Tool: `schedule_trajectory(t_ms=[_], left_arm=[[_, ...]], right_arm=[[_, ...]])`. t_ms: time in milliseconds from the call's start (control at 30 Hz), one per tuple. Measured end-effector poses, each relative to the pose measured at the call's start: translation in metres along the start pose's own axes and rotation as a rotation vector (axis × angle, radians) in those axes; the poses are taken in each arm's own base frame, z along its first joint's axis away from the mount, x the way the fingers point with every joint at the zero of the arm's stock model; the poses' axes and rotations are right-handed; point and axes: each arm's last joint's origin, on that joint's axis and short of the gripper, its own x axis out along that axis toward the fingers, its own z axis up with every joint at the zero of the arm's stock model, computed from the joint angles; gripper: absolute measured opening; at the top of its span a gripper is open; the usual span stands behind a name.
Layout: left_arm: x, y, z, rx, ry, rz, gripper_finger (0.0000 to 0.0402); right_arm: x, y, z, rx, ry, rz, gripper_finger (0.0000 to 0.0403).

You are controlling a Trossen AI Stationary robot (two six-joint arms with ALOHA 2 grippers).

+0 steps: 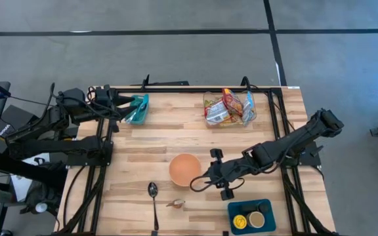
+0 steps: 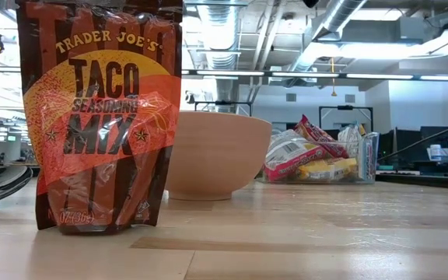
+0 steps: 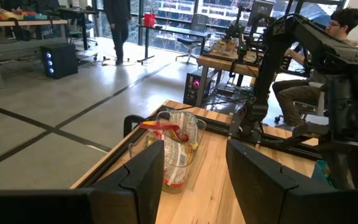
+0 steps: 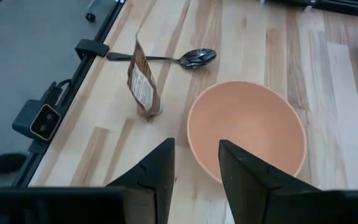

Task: Pick & Place Food Item
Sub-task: Put the orange seasoning pack into the dark blue bin

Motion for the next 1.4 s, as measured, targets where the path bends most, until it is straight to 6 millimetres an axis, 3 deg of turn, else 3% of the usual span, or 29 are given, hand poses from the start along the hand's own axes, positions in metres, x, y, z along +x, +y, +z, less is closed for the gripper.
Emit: schedule_trajectory(t_ms=[633, 1000, 1100, 1267, 1400], left_arm=[[0.0, 0.0, 0.0, 0.001, 0.0, 0.0, 0.0168], [0.007, -0.001, 0.012, 0.009, -0.118, 0.006, 0.0168], [0.01, -0.003, 0.018, -0.126, -0.169, -0.029, 0.0168], [0.014, -0.008, 0.025, -0.539, -0.206, -0.16, 0.0168], [0.016, -0.01, 0.026, -0.579, -0.194, -0.228, 0.0168]], right_arm=[[0.001, -0.001, -0.003, 0.112, 0.026, -0.009, 0.0117], [0.001, -0.003, -0.003, 0.218, 0.036, -0.019, 0.0117], [0.001, -0.003, -0.003, 0.218, 0.035, -0.018, 0.0117], [0.001, -0.003, -0.003, 0.219, 0.035, -0.018, 0.0117], [0.001, -0.003, -0.003, 0.218, 0.036, -0.019, 0.0117]])
